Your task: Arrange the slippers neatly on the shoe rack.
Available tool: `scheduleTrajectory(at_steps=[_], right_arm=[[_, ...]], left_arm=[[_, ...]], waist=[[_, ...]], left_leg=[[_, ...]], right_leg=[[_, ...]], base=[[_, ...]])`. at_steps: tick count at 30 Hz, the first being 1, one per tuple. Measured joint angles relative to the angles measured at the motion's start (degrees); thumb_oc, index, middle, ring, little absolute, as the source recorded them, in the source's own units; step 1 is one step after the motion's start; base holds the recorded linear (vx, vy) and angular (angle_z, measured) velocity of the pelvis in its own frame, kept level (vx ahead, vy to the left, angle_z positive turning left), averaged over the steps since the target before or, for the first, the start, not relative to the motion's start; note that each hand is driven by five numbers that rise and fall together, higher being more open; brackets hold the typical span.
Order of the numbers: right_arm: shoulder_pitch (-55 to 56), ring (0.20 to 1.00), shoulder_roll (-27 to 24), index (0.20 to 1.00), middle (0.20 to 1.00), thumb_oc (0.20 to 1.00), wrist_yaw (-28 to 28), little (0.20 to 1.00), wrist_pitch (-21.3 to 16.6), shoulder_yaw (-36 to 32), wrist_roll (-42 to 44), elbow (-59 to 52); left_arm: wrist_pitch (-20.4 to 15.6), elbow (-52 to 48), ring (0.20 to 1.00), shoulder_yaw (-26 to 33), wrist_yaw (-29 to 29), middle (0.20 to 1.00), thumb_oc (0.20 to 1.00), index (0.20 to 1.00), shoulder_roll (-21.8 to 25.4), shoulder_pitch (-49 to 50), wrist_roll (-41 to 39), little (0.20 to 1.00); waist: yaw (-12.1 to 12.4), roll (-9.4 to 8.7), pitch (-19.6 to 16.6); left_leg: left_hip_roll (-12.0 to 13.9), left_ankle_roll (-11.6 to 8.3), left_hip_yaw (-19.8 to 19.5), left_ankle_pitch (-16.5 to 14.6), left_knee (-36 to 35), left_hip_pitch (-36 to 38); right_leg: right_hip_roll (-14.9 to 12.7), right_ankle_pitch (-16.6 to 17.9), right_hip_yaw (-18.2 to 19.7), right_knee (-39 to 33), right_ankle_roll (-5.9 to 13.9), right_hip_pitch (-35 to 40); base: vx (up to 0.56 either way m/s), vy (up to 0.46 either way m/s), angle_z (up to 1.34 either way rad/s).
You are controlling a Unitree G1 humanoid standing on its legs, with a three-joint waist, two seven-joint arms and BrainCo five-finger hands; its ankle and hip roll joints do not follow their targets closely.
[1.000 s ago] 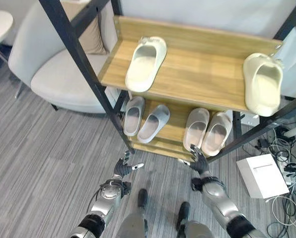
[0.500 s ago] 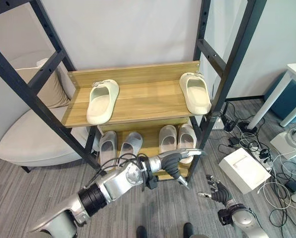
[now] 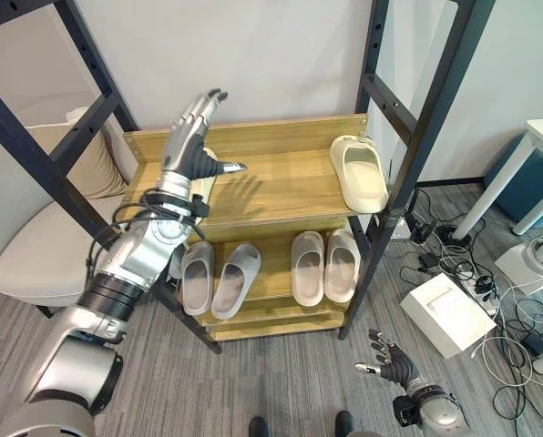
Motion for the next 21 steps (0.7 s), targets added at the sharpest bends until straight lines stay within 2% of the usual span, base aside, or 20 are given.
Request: scheduleTrajectory(at_steps=[3, 6, 8, 14, 19, 20, 21], right_arm=[[-0.45, 1.0, -0.06, 1.0, 1.0, 1.0, 0.03, 1.0, -0.32, 0.05, 0.08, -0.04], [-0.09, 1.0, -0.87, 1.0, 1.0, 1.0, 0.28, 1.0, -1.21, 0.16, 1.12, -0.09], [0.14, 1.0, -0.98, 1.0, 1.0, 1.0, 0.38, 1.0, -1.46, 0.6, 1.16, -0.09], [0.72, 1.0, -1.23, 1.0, 1.0, 1.0, 0.69, 1.0, -1.68, 2.17, 2.42, -0.55], [0.74, 1.0, -1.26, 1.0, 1.0, 1.0, 0.5, 1.0, -2.49, 2.19, 3.37, -1.28], [0.85, 1.0, -1.27, 1.0, 1.0, 1.0, 0.48, 1.0, -2.57, 2.21, 3.38, -1.91], [0.9, 1.0, -1.27, 1.0, 1.0, 1.0, 0.49, 1.0, -2.78, 2.21, 3.41, -2.5]], left_arm=[[2.15, 7.44, 1.0, -4.81, 1.56, 1.0, 1.0, 1.0, 3.14, -4.12, 5.01, 1.0], [4.93, 15.47, 1.0, -9.48, 2.34, 1.0, 1.0, 1.0, 9.82, -8.19, 8.26, 1.0], [5.64, 17.65, 1.0, -12.59, 3.17, 1.0, 1.0, 1.0, 11.76, -10.63, 10.66, 1.0], [6.76, 24.57, 1.0, -18.94, 2.79, 1.0, 1.0, 1.0, 12.49, -12.83, 13.17, 1.0], [7.21, 26.95, 1.0, -18.97, 2.51, 1.0, 1.0, 1.0, 12.11, -14.26, 13.09, 1.0], [7.2, 27.82, 0.551, -18.97, 2.79, 0.551, 0.551, 0.551, 11.94, -14.8, 13.04, 0.551], [7.19, 29.52, 0.344, -19.14, 2.78, 0.344, 0.344, 0.344, 11.57, -15.91, 12.88, 0.344]], waist=[[-0.1, -0.1, 0.02], [-0.55, -0.94, 0.55], [-0.73, -1.48, 0.73], [-1.06, -1.94, 0.94], [-1.33, -3.46, 2.11], [-1.4, -3.69, 2.26], [-1.43, -3.8, 2.33]], left_leg=[[0.05, -0.01, 0.38, 0.0, 0.0, -0.02], [0.23, -0.04, 1.47, -0.03, -0.01, -0.29], [0.18, -0.03, 1.67, -0.01, -0.01, -1.46], [0.25, -0.01, 2.42, 0.02, 0.02, -2.39], [0.29, 0.0, 2.8, 0.06, 0.09, -3.43], [0.29, 0.0, 2.84, 0.06, 0.11, -3.44], [0.31, -0.01, 2.9, 0.06, 0.11, -3.5]], right_leg=[[0.02, 0.02, 0.28, 0.0, -0.01, -0.24], [0.18, 0.04, 1.38, 0.0, 0.19, -1.11], [0.12, 0.59, 1.63, 0.0, -0.13, -2.39], [0.19, 0.9, 1.96, 0.02, -0.33, -3.66], [0.25, 1.15, 2.37, 0.03, -0.36, -4.99], [0.25, 1.15, 2.43, 0.03, -0.36, -5.03], [0.26, 1.16, 2.54, 0.03, -0.35, -5.13]], base=[[0.02, 0.006, -0.08], [0.0, 0.014, -0.17], [0.01, 0.017, -0.04], [-0.01, 0.004, -0.06], [-0.02, 0.019, -0.04], [0.0, 0.0, 0.0], [0.0, 0.0, 0.0]])
